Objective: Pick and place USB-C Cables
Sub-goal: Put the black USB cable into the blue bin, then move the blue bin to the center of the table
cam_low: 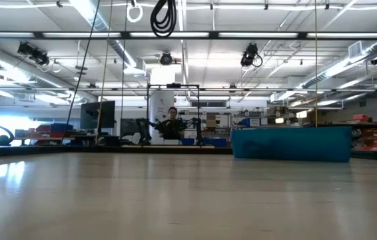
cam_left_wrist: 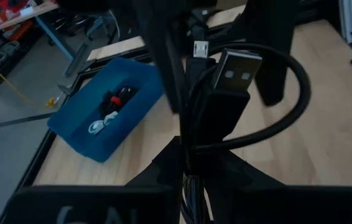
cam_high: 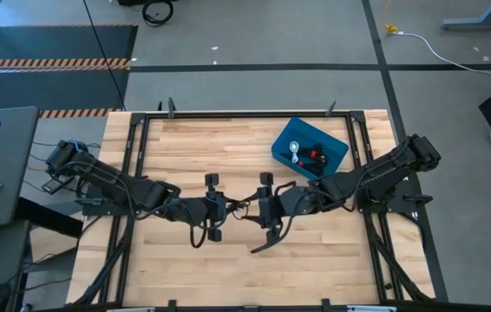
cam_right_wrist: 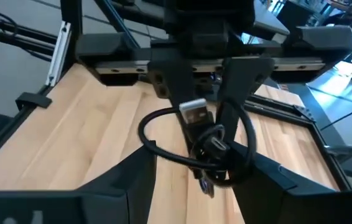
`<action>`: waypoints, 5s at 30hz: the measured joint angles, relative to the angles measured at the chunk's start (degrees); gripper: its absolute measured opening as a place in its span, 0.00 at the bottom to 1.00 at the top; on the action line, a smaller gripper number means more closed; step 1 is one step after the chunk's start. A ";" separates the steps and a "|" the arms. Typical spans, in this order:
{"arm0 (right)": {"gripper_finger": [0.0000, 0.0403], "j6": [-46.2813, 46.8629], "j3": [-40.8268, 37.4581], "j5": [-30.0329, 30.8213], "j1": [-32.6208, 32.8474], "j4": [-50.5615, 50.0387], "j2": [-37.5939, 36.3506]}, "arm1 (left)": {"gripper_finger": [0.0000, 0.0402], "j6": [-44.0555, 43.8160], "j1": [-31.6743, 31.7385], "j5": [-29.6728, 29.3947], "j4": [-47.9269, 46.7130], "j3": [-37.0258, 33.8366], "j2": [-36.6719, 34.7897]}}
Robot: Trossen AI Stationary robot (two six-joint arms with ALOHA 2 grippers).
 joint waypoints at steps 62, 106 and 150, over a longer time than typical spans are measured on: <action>0.08 6.86 -0.04 11.74 -29.90 -42.06 0.42 | 0.43 -17.92 -11.52 -6.10 -24.58 0.04 -6.91; 0.63 9.68 -0.13 -5.20 -39.21 -49.71 0.47 | 0.43 -20.92 -13.39 -6.23 -29.21 0.04 -6.91; 0.28 22.12 -0.35 -11.54 -34.09 -60.15 12.02 | 0.43 -22.68 -15.32 -6.25 -29.69 0.04 -6.91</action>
